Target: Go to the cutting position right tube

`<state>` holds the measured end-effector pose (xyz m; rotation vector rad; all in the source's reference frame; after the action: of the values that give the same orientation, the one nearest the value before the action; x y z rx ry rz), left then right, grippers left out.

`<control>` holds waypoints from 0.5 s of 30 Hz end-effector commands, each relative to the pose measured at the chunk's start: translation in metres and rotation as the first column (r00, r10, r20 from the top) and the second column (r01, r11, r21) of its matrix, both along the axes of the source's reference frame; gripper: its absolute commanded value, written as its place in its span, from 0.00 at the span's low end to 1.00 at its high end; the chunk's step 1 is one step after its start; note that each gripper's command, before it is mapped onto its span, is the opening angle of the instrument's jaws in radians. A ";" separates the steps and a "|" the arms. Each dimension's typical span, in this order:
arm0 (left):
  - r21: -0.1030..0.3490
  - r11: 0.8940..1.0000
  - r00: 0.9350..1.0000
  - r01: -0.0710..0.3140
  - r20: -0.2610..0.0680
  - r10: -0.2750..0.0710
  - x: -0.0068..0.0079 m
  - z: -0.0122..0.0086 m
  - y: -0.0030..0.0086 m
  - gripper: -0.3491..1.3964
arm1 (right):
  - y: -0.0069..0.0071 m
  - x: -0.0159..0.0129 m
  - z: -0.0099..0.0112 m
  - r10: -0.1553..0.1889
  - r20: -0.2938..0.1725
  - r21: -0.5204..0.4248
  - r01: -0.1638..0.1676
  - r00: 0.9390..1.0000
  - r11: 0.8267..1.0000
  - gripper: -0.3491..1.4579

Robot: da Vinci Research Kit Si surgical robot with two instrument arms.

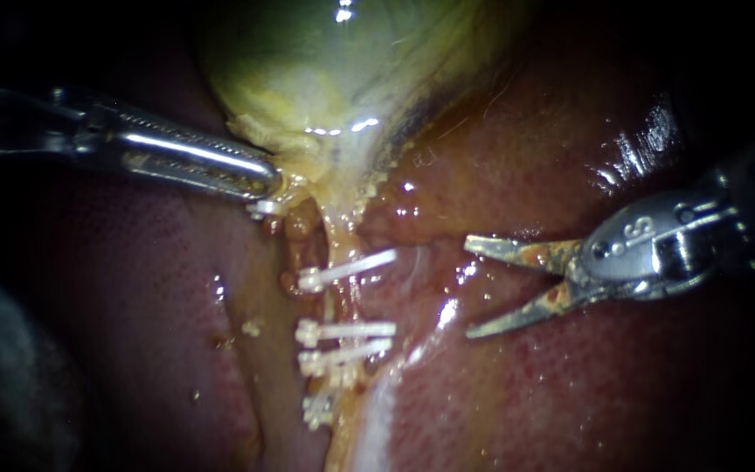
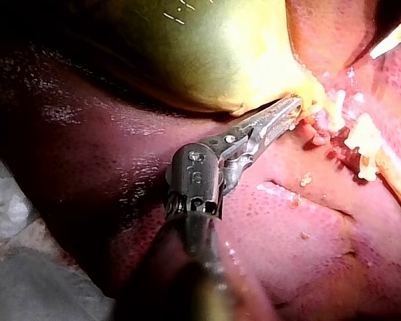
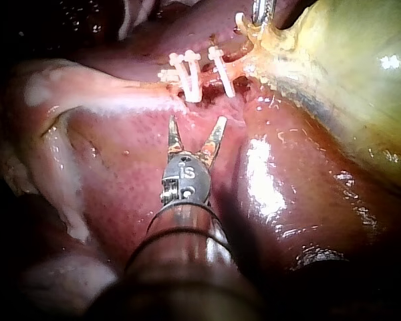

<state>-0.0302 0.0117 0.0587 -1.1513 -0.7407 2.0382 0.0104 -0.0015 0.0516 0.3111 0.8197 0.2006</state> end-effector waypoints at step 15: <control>0.003 1.000 1.000 0.024 -0.010 -0.024 0.0048 -0.0046 0.0020 0.00 | -0.0001 0.0011 0.0000 0.025 -0.095 0.114 -0.014 0.995 0.993 0.99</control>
<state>-0.0254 0.0137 0.0540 -1.1418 -0.7233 2.0212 0.0116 -0.0017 0.0516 0.4338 0.9147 0.2619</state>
